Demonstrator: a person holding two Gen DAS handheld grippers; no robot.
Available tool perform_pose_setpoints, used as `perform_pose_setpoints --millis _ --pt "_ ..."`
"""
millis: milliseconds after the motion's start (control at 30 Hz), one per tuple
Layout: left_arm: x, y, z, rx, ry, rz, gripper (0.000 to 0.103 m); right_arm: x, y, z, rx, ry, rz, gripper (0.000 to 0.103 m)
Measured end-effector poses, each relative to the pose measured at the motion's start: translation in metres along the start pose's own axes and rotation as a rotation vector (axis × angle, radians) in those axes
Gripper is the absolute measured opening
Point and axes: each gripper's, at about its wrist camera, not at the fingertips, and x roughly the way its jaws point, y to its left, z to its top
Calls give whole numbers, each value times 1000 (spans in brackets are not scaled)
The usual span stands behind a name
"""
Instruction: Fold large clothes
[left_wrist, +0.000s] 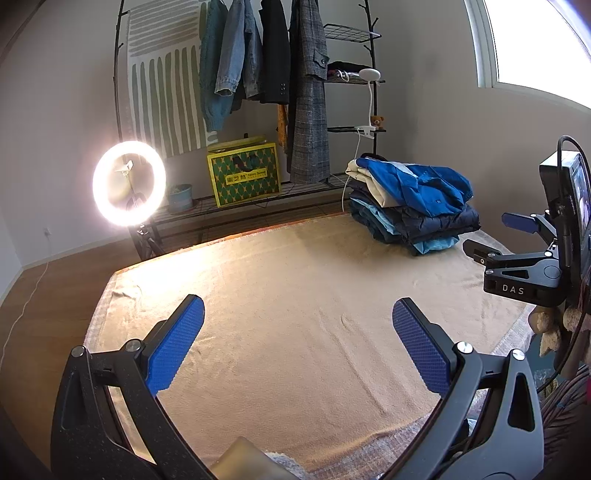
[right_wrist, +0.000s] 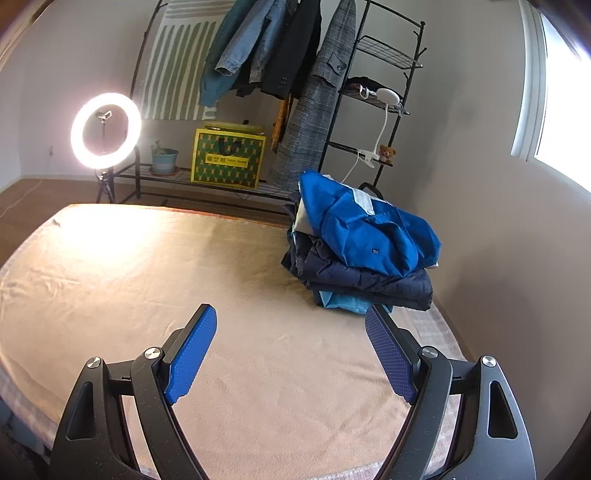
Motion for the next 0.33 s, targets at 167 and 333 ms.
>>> perform_pose_setpoints --millis 167,333 --pt "-3 -3 -1 8 -9 -7 103 0 0 0 1 1 1 83" --pt "-6 -7 -1 12 -22 2 103 0 0 0 2 -1 3 83"
